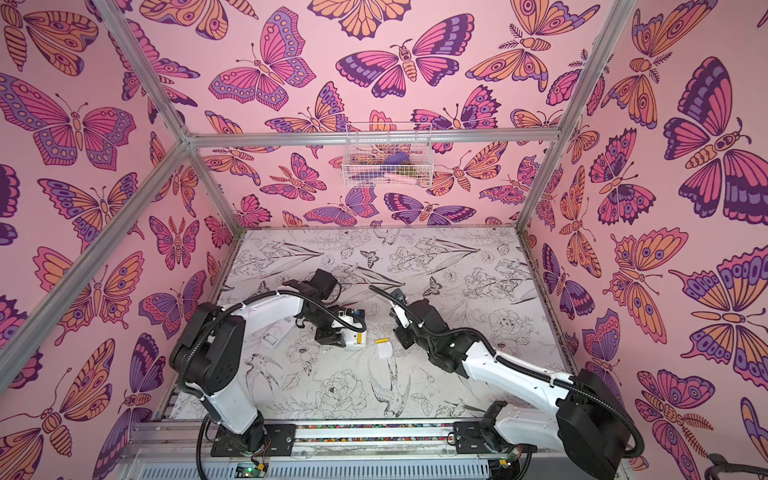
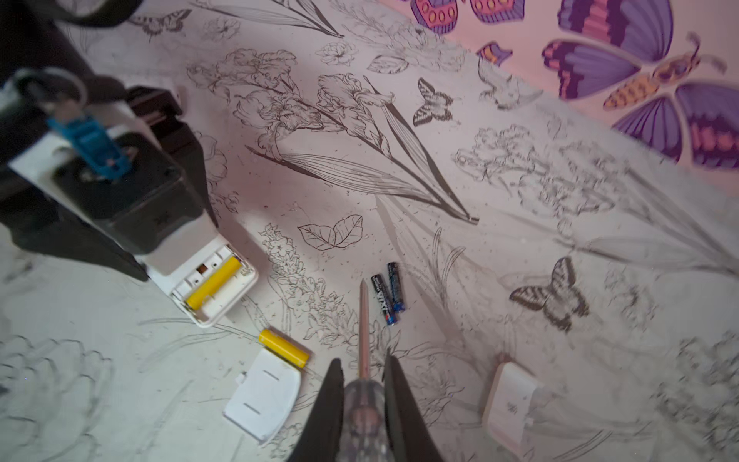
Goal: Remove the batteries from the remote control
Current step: 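Insert the screwdriver tip beside the remaining yellow battery with the right gripper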
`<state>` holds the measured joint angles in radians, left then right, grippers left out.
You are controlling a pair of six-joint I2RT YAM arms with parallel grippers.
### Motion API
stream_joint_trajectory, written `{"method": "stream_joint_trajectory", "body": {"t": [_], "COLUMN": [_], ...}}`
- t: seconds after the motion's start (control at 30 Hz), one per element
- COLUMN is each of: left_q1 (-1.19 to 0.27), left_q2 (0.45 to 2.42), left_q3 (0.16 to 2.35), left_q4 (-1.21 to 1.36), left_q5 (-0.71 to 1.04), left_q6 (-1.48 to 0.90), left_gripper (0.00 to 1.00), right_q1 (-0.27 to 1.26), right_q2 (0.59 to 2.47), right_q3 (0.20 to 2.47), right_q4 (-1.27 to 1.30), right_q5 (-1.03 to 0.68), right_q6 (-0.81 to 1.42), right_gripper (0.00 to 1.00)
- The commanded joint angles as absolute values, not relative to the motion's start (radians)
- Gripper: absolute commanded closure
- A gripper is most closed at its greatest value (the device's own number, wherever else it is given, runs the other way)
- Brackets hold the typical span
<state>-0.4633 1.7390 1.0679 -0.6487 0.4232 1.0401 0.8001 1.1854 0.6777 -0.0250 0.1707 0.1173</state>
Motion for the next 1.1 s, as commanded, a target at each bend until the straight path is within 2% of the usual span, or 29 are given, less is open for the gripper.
{"method": "stream_joint_trajectory", "body": {"t": [0.0,0.13,0.33,0.43,0.67,0.9,1.07], "left_q1": [-0.461,-0.467,-0.481,-0.502,-0.541,-0.581,-0.61], "left_q2": [1.726,1.748,1.81,1.812,1.811,1.866,1.901], "left_q3": [1.004,0.98,0.985,0.989,1.002,1.056,1.088], "left_q4": [-0.602,-0.571,-0.547,-0.544,-0.547,-0.548,-0.574], "left_q5": [0.449,0.432,0.394,0.395,0.356,0.3,0.292], "left_q6": [0.935,0.942,0.947,0.946,0.943,0.866,0.836], "left_gripper": [0.6,0.53,0.42,0.32,0.19,0.16,0.2], "right_q1": [0.772,0.75,0.713,0.696,0.693,0.686,0.677], "right_q2": [1.185,1.23,1.372,1.433,1.45,1.494,1.54], "right_q3": [0.727,0.732,0.752,0.759,0.761,0.767,0.772], "right_q4": [-0.152,-0.126,-0.079,-0.006,0.044,0.077,0.12], "right_q5": [0.071,-0.07,-0.213,-0.314,-0.356,-0.404,-0.444], "right_q6": [0.472,0.622,0.664,0.71,0.738,0.738,0.753], "right_gripper": [1.0,1.0,1.0,1.0,1.0,1.0,1.0]}}
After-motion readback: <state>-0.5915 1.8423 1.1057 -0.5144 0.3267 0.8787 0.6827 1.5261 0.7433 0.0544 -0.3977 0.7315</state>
